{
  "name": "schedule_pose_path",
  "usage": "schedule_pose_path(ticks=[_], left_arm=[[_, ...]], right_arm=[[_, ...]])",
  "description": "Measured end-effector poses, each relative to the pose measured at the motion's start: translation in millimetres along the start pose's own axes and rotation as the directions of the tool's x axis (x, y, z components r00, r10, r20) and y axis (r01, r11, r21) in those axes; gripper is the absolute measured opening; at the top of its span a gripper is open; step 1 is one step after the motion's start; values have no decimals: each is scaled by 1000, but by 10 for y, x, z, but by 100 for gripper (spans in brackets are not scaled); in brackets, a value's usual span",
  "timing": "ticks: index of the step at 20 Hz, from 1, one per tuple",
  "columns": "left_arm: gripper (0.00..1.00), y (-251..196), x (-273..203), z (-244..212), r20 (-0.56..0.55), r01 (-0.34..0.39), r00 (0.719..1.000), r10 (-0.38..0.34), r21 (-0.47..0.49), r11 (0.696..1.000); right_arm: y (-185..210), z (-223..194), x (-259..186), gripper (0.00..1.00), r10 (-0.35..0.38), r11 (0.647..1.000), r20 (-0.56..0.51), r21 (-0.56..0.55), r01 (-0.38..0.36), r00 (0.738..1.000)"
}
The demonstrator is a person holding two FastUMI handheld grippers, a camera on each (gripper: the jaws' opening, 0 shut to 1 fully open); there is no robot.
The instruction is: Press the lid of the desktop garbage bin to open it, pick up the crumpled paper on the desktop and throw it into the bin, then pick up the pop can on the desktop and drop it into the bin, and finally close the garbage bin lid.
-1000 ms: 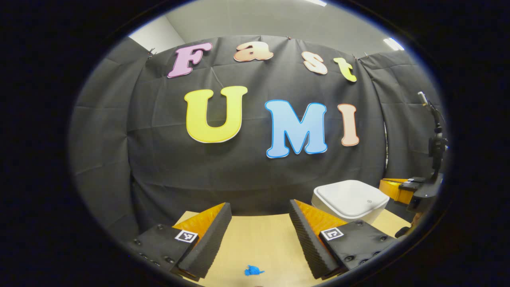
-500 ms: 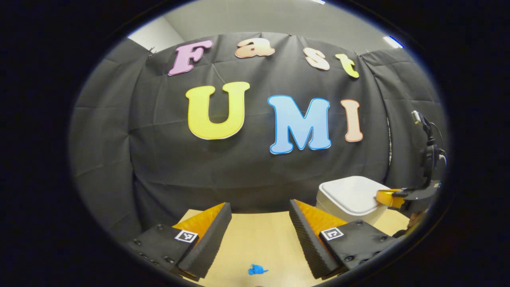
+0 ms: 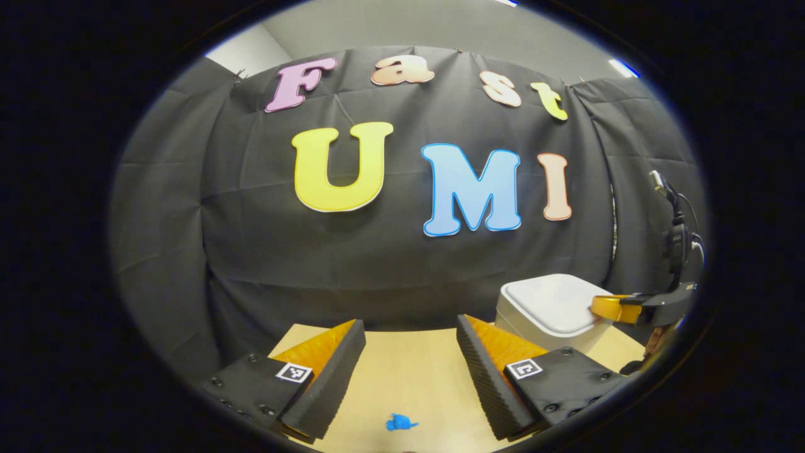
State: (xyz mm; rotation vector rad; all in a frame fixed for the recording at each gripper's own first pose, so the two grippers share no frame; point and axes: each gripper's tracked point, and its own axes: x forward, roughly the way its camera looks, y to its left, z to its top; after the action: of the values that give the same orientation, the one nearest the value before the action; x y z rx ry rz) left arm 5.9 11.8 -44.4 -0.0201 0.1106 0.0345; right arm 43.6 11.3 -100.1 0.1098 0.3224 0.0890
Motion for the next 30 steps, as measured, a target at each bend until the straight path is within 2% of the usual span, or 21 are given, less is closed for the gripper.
schedule_pose_path(ticks=[4, 5, 6, 8, 9, 15, 16, 19, 24, 25, 26, 30], left_arm=[[100, 20, 6, -45, -4, 1, 1000, -1, 9, 1000], [96, 14, 7, -62, -6, 4, 1000, -4, 12, 1000], [100, 21, 0, -89, -8, 9, 1000, -9, 14, 1000], [96, 27, -2, -102, -11, 11, 1000, -11, 15, 1000], [100, 39, -5, -99, -10, 11, 1000, -11, 12, 1000], [100, 133, -60, -100, -2, 5, 1000, -5, 1, 1000], [96, 154, -73, -106, -2, 1, 1000, -1, -3, 1000], [100, 263, -123, -149, -9, -16, 1000, 16, -9, 1000], [100, 429, -250, -153, -7, -48, 999, 48, -12, 999], [96, 460, -284, -155, -6, -53, 999, 53, -14, 998], [100, 481, -326, -157, -6, -58, 998, 58, -15, 998], [100, 561, -468, -148, -4, -72, 997, 72, -28, 997]], right_arm=[[23, 60, -46, 0, 8, 1000, 12, 29, -8, 1000], [35, 130, -86, 0, 11, 999, 32, 37, -12, 999], [52, 192, -131, 0, 14, 999, 53, 45, -17, 998], [70, 352, -188, 0, 20, 998, 101, 53, -25, 995], [78, 419, -223, 0, 22, 998, 119, 51, -28, 993], [119, 621, -334, 0, 36, 999, 166, 24, -41, 985], [126, 599, -339, 0, 39, 999, 163, 22, -43, 986], [149, 562, -364, 0, 46, 999, 159, 5, -47, 986], [291, 479, -417, 0, 77, 997, 147, -14, -75, 986], [323, 442, -432, 0, 84, 996, 144, -13, -83, 986], [347, 413, -445, 0, 89, 996, 140, -10, -89, 986], [487, 232, -525, 0, 123, 992, 114, -15, -122, 986]])
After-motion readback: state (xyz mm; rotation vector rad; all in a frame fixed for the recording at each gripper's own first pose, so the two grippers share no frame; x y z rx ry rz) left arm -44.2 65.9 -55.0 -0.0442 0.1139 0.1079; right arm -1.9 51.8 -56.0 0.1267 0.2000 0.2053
